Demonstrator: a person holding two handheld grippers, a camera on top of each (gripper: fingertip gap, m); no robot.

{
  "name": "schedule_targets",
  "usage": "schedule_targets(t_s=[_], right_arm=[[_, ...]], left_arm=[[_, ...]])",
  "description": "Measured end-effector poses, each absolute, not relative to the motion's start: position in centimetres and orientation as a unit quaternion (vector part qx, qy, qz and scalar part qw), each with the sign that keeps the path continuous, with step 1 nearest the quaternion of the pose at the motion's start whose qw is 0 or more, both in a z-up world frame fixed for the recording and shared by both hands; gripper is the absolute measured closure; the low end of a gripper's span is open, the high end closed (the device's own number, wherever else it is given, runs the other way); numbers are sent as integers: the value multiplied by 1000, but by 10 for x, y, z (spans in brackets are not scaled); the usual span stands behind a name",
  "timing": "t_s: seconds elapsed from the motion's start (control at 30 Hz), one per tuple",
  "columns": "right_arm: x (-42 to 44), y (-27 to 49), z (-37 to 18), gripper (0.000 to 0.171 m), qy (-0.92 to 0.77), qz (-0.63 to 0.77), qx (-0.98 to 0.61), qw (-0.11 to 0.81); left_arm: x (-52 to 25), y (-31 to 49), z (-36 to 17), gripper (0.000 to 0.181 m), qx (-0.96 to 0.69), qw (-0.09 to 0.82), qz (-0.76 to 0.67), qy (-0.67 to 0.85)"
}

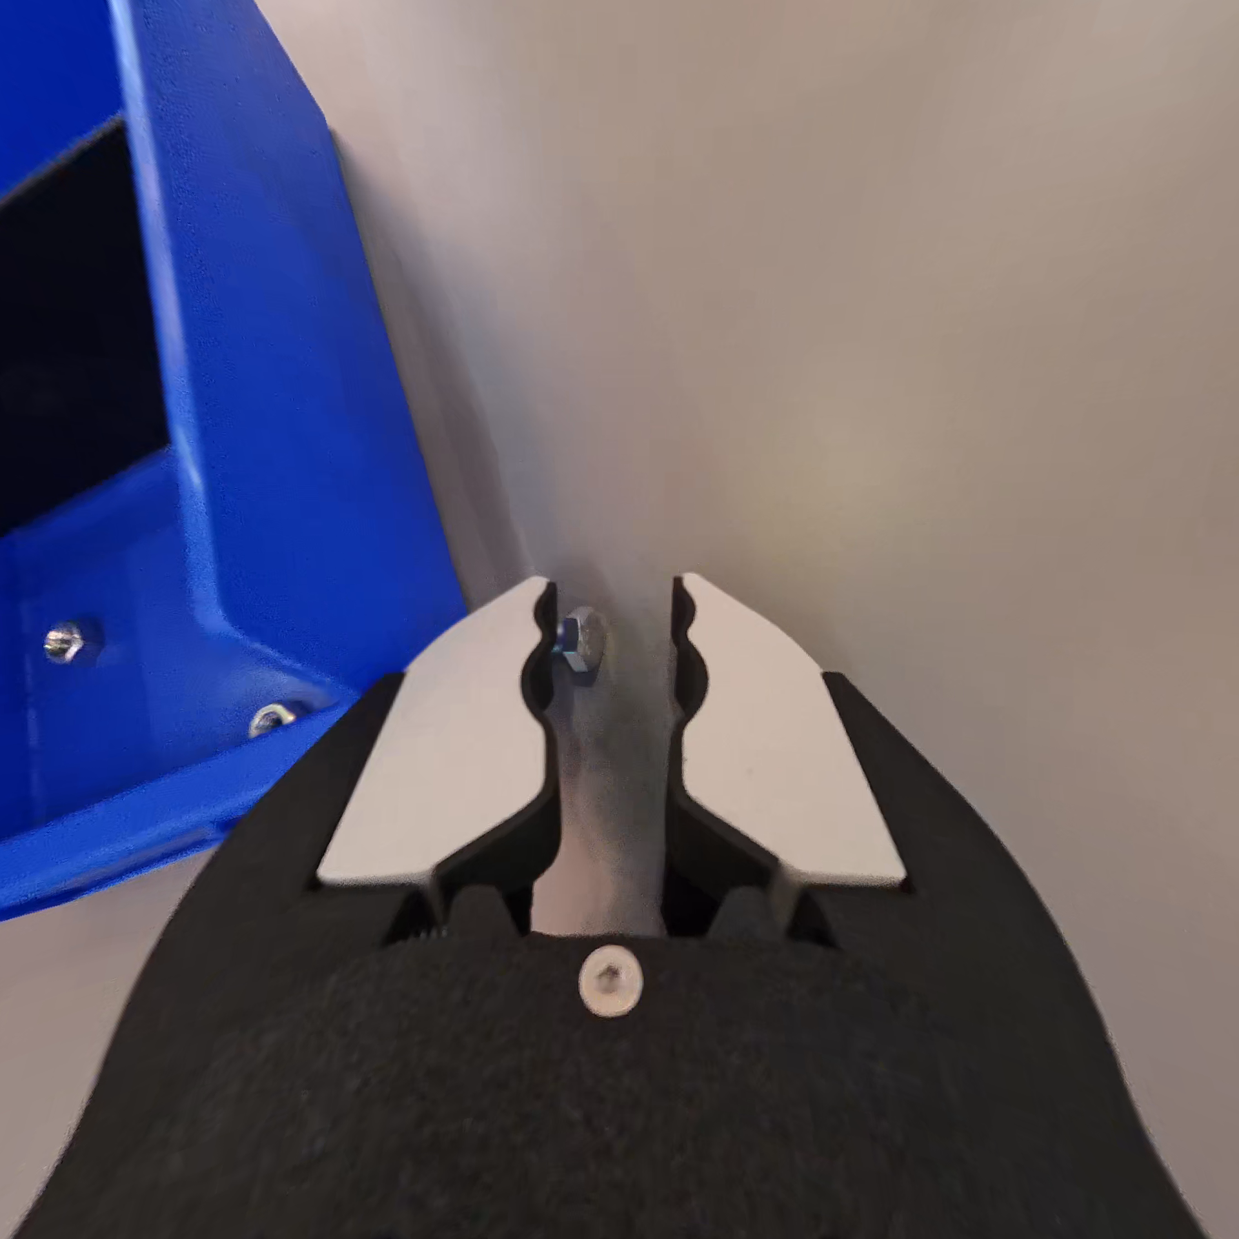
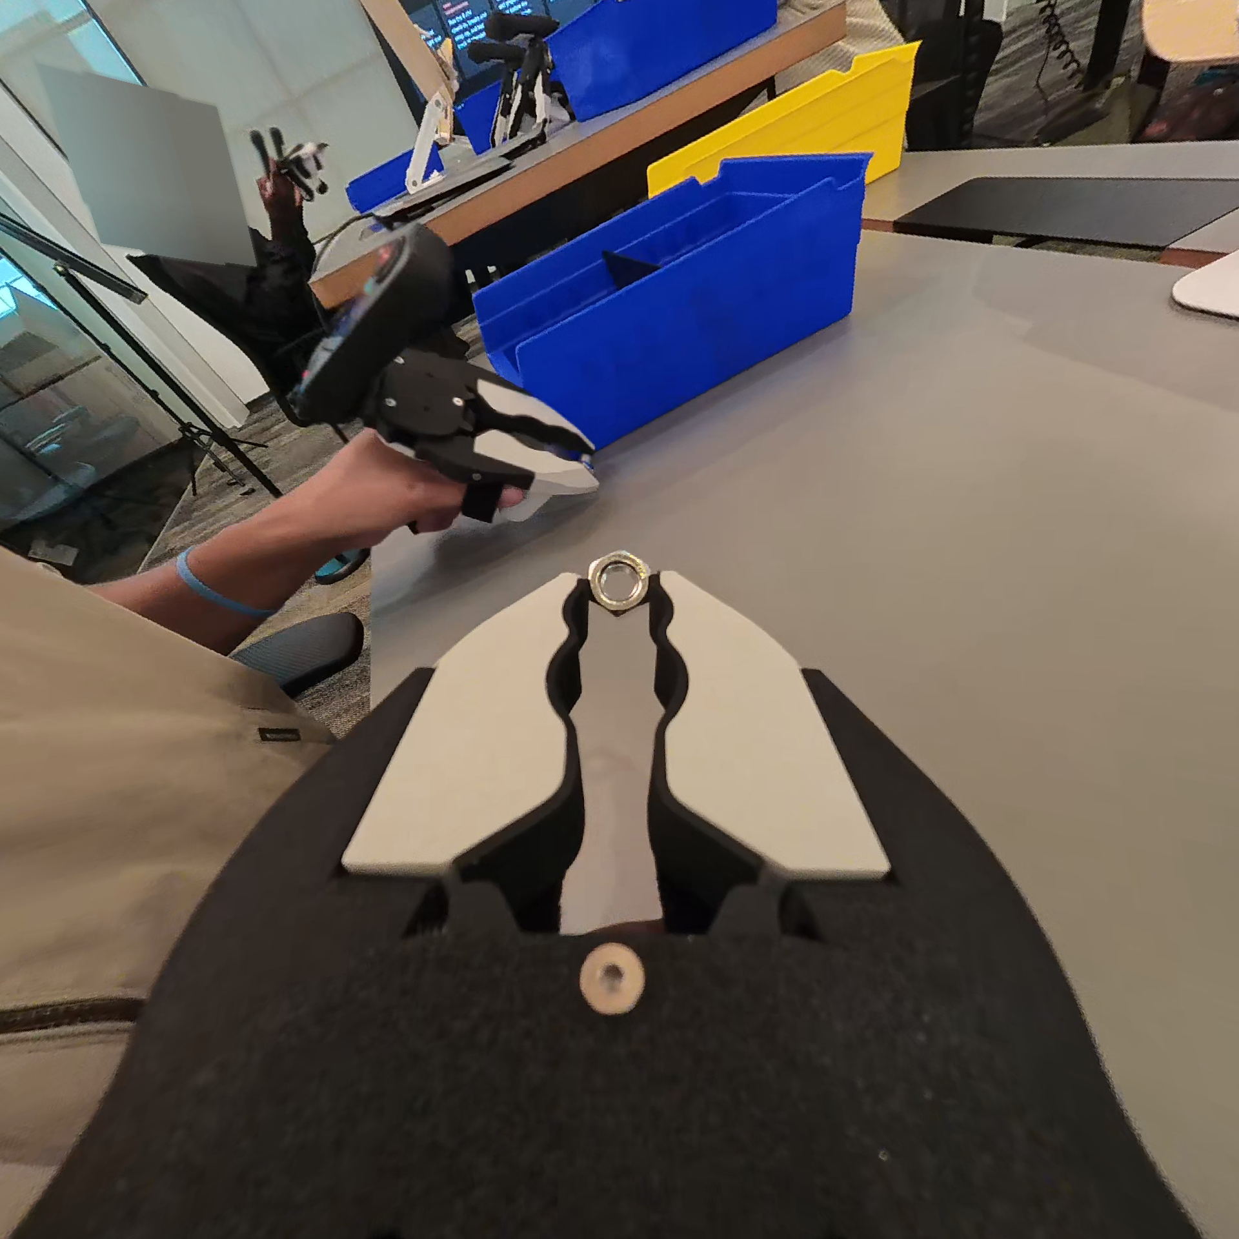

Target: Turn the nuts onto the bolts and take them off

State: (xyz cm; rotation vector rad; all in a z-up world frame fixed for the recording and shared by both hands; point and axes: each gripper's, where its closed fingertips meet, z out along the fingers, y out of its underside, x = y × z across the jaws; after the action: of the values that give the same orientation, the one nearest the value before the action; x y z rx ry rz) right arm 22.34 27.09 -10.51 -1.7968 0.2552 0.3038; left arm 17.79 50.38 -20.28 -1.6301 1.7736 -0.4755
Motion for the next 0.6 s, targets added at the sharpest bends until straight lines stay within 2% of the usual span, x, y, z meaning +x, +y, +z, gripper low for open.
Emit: schedule_targets(t_s=[0.23,0.27,0.4,0.47,0.6], right_arm=[[230,262,-105,154,113,146,-767,615],[230,262,-105,154,114,149,-766,616],[232,259,-106,154,117,155,-762,618],[233,258,-105,154,118,153,-762,619],[232,254,-102,154,120,146,-761,621]], left_arm=[[173,505,-212,154,-636,345,-145,675],[174,501,-211,159,-635,342,-155,675],[182,461,-212,165,-608,307,-210,701],[187,437,-211,173,-581,292,-228,724],[194,392,-212,175,-507,262,-261,779]])
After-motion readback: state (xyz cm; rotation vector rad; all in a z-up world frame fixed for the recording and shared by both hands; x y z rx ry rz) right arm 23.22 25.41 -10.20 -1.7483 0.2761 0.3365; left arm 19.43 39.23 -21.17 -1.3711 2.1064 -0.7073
